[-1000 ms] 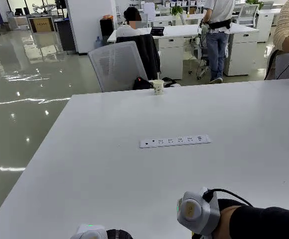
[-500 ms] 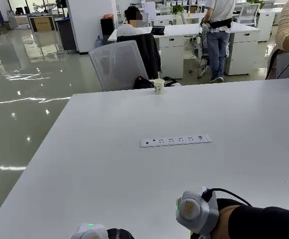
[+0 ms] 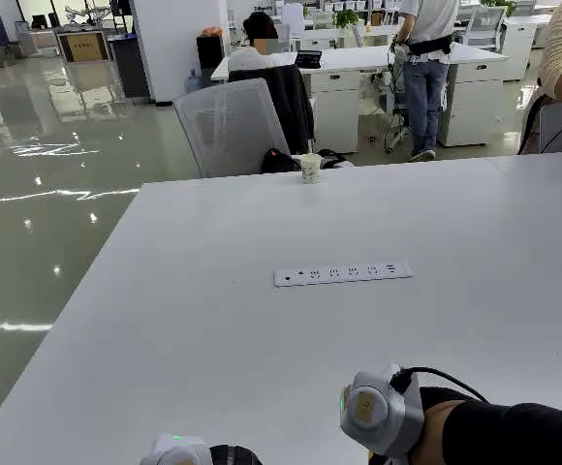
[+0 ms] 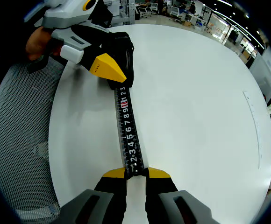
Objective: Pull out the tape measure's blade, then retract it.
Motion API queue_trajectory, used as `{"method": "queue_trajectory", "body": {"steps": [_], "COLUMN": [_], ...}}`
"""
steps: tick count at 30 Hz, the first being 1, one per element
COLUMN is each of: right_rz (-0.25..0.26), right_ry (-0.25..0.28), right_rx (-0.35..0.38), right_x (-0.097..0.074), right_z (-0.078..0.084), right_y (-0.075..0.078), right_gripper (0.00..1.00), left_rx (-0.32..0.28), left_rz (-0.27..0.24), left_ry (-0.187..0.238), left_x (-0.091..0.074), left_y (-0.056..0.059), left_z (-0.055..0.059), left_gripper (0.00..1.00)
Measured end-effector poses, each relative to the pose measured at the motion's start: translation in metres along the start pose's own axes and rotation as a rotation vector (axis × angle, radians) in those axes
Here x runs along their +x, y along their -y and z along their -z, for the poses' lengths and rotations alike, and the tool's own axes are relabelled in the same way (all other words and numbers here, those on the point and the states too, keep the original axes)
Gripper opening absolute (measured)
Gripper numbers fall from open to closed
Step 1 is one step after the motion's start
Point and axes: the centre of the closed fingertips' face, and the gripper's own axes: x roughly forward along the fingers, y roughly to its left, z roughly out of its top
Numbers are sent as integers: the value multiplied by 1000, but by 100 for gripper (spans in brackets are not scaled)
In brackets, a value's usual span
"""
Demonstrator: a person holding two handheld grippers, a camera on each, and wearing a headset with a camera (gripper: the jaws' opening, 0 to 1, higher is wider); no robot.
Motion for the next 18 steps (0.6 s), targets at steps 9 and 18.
{"method": "queue_trajectory", "body": {"steps": [9,18], "right_rz": [1,2], "right_ry": [5,9], "right_rx": [3,2], "right_x": [1,2], "right_z": [-2,-4], "right_y": [0,0], "right_gripper": [11,11], "left_rx": [-1,-3], "left_rz": [0,1], "left_ry": [0,-1], "left_x": [0,2], "left_y": [1,1], "left_z": [0,0], "left_gripper": [63,63]}}
